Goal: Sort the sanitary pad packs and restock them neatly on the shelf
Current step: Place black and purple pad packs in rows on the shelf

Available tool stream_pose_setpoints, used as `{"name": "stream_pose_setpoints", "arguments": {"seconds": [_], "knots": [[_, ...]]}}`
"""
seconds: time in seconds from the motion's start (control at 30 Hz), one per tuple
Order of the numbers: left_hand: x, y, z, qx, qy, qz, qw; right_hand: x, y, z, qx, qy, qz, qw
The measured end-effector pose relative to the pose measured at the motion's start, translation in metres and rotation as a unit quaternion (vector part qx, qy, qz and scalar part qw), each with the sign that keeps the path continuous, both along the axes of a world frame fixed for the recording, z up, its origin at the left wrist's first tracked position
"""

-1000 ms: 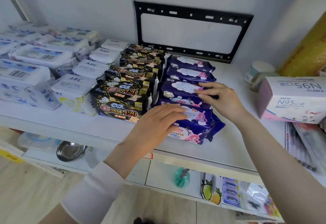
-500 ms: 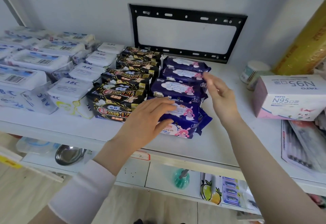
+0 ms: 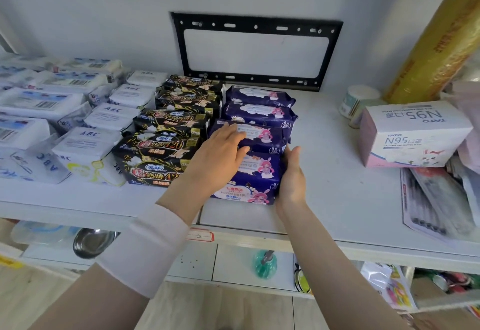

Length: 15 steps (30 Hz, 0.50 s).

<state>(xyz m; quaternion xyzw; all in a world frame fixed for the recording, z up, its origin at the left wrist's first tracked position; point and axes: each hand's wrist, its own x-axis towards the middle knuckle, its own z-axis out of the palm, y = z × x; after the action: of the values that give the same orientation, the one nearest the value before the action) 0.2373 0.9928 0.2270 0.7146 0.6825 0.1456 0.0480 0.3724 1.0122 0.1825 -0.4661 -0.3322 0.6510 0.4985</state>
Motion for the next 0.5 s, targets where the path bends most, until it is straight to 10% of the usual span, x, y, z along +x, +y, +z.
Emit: {"name": "stream_pose_setpoints", "arguments": {"seconds": [0.5], "knots": [[-0.004,0.024,0.023,0.013,0.059,0.013,0.998,0.034,0.033,0.005,0.050,-0.074,-0.056,0.994]]}}
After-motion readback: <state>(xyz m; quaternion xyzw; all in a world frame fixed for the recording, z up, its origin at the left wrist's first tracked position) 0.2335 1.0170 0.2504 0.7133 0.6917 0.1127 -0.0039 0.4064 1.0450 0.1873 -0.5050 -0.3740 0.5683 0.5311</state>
